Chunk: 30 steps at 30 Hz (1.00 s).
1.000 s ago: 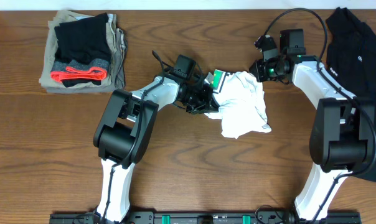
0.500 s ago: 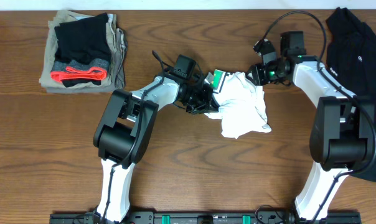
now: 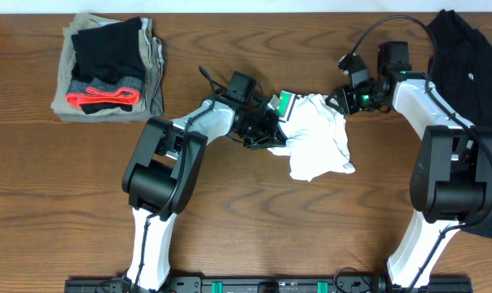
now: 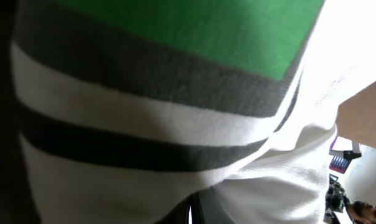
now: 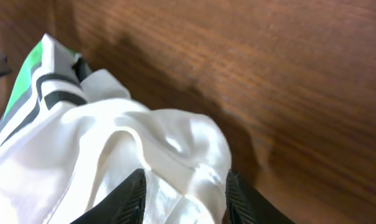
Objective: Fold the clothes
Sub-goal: 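Grasp the top-right fabric with the right gripper and pull it rightward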
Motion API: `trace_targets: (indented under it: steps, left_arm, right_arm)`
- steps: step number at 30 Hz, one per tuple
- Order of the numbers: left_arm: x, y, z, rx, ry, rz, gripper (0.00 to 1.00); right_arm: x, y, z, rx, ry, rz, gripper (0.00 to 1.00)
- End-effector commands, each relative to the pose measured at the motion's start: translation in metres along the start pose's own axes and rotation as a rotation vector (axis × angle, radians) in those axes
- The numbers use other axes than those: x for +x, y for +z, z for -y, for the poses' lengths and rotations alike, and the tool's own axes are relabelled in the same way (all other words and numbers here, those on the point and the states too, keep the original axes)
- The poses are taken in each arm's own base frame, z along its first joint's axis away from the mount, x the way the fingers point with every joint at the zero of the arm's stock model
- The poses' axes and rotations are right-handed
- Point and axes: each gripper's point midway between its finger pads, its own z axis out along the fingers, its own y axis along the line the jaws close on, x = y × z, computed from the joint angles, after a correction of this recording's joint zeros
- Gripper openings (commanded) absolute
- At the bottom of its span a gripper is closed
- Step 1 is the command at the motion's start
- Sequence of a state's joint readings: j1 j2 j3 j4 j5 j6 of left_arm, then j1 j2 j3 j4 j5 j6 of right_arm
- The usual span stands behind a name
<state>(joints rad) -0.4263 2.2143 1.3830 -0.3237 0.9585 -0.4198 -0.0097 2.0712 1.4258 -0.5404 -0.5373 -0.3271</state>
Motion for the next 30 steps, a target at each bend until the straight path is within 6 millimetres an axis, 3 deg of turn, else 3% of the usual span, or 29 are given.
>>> trace_targets:
  steps: [1, 9, 13, 17, 30]
  left_arm:
    - [-0.003, 0.009, -0.045, -0.14, -0.061, 0.026, 0.06]
    - [-0.003, 0.009, -0.045, -0.139, -0.061, 0.025, 0.06]
    - [-0.002, 0.009, -0.045, -0.141, -0.064, 0.023, 0.06]
    - [-0.002, 0.009, -0.045, -0.141, -0.063, 0.024, 0.06]
    - [-0.002, 0.009, -0.045, -0.141, -0.063, 0.024, 0.06]
  right_arm:
    - [-0.006, 0.006, -0.012, -0.028, -0.08, 0.002, 0.38]
    - [0.005, 0.033, -0.013, -0.021, -0.109, -0.043, 0.35]
    - [0.003, 0.04, -0.005, 0.008, -0.082, -0.031, 0.24]
    - [-0.008, 0.035, 0.011, 0.074, -0.015, 0.005, 0.02]
    - [-0.038, -0.004, 0.055, 0.114, 0.202, 0.124, 0.01]
